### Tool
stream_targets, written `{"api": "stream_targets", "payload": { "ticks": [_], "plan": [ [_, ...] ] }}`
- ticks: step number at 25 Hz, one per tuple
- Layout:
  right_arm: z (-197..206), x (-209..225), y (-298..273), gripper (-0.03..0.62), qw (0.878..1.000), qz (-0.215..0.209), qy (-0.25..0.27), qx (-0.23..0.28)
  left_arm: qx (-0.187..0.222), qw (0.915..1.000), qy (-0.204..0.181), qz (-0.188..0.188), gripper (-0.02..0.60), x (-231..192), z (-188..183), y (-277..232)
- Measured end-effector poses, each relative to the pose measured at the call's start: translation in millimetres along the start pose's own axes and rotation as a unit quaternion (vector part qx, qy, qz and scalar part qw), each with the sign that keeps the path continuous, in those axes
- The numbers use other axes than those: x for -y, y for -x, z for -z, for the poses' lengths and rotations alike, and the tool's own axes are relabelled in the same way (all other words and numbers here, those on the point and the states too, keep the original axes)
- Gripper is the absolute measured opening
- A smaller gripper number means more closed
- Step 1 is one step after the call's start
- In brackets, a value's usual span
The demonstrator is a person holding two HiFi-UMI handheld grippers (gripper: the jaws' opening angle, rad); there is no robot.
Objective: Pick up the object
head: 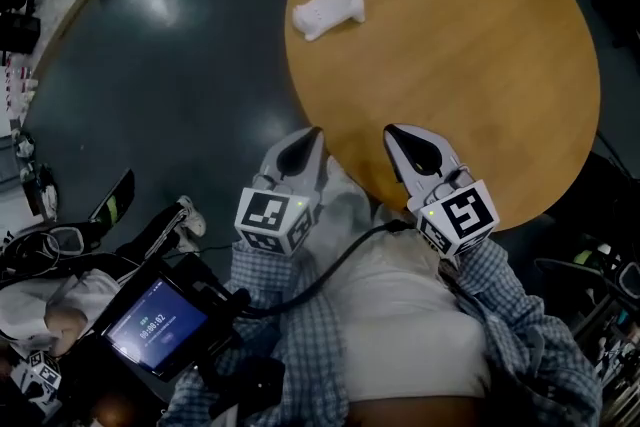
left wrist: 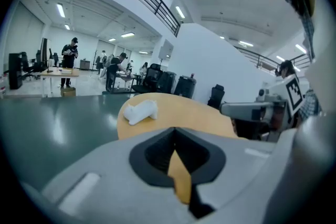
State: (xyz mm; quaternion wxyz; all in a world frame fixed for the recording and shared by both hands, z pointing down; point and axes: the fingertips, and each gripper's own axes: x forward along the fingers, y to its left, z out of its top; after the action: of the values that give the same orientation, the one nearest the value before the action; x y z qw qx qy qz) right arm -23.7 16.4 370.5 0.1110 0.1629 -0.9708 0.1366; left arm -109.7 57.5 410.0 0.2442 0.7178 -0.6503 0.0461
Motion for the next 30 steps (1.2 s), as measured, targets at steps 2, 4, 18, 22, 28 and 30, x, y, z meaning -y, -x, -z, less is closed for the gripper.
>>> {"api": "stream_targets", "payload": {
  "ticks": [2, 4, 18, 22, 28, 30],
  "plan": [
    [1.9, 5.2, -1.4, 0.006, 1.000, 0.024, -0.007, -0.002, -0.012, 0.9996, -0.015, 0.021, 0.002, -7.7, -0.5, -12.2],
    [4.4, 10.2, -5.1, 0.006, 0.999, 0.041, -0.010, -0.004, -0.025, 0.9985, -0.031, 0.036, 0.002, -18.8, -0.6, -24.9],
    [13.5, 39.0, -7.3, 0.006, 0.993, 0.097, -0.057, -0.020, -0.089, 0.9619, -0.256, 0.038, 0.039, -101.1, -27.7, -120.5],
    [9.9, 43.4, -1.7, 0.006, 0.991, 0.115, -0.066, -0.017, -0.109, 0.9472, -0.297, 0.054, 0.080, -114.5, -42.3, -147.7],
    [15.4, 57.9, 12.4, 0.006, 0.985, 0.148, -0.086, -0.020, -0.172, 0.9163, -0.354, 0.077, 0.248, -128.1, -43.7, -195.3],
    [19.2, 65.5, 15.1, 0.006, 0.982, 0.158, -0.097, -0.019, -0.188, 0.9045, -0.372, 0.090, 0.287, -128.2, -41.2, -214.0]
  ]
}}
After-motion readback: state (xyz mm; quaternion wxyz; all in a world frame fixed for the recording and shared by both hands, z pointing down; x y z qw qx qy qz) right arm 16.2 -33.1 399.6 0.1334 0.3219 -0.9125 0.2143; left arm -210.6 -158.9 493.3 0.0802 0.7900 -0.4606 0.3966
